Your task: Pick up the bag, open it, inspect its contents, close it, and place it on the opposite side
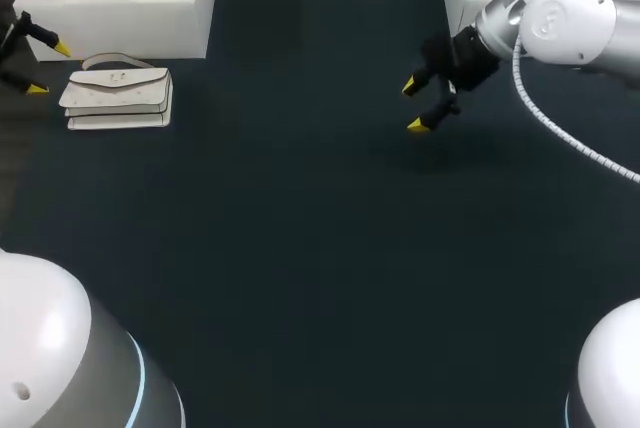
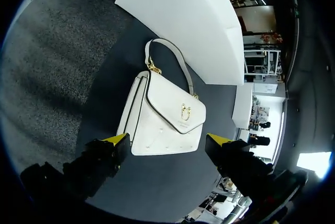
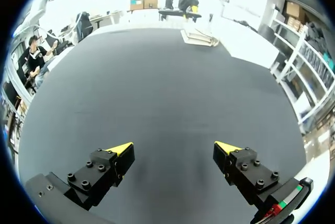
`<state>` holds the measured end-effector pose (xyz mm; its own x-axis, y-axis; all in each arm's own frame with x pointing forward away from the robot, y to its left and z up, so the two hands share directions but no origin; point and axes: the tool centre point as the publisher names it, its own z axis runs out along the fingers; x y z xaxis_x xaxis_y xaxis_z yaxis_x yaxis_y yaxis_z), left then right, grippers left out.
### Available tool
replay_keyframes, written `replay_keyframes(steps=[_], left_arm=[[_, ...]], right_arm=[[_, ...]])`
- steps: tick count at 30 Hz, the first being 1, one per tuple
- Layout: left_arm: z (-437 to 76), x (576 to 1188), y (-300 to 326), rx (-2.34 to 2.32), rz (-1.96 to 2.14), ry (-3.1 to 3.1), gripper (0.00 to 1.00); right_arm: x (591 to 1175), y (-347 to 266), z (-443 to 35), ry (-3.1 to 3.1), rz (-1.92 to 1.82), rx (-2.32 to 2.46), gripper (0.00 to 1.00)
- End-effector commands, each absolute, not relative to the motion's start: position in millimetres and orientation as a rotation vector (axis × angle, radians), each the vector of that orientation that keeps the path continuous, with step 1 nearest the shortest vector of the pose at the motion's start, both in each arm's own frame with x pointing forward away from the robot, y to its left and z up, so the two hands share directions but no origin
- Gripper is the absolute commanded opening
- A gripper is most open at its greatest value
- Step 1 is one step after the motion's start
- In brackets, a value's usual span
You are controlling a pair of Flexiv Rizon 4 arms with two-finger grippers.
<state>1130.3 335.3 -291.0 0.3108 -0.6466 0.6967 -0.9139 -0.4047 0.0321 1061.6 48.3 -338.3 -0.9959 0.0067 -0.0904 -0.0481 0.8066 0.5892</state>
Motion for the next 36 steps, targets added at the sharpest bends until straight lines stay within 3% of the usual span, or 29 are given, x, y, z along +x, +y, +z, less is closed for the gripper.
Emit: replay_keyframes(steps=[1, 12, 17, 19, 24, 25, 26, 36], left_arm=[[-304, 1136, 348, 1.992, 0.759, -1.4, 1.0], [-334, 1139, 352, 1.993, 0.787, -1.374, 0.98], [-339, 1143, 354, 1.992, 0.782, -1.364, 0.79], [-340, 1144, 354, 1.991, 0.783, -1.36, 0.57], [-340, 1146, 353, 1.994, 0.776, -1.363, 0.23], [-340, 1146, 353, 1.994, 0.776, -1.364, 0.08], [-340, 1147, 353, 1.995, 0.775, -1.364, 0.0], [-327, 1145, 344, 1.967, 0.765, -1.417, 0.0]], right_arm=[[1062, 49, -341, 2.9, 0.951, -0.028, 1.0], [1062, 49, -341, 2.9, 0.951, -0.028, 1.0], [1062, 49, -341, 2.9, 0.951, -0.028, 1.0], [1062, 49, -341, 2.9, 0.951, -0.028, 1.0], [1062, 49, -341, 2.9, 0.951, -0.028, 1.0], [1062, 49, -341, 2.9, 0.951, -0.028, 1.0], [1062, 49, -341, 2.9, 0.951, -0.028, 1.0], [1062, 49, -341, 2.9, 0.951, -0.028, 1.0]])
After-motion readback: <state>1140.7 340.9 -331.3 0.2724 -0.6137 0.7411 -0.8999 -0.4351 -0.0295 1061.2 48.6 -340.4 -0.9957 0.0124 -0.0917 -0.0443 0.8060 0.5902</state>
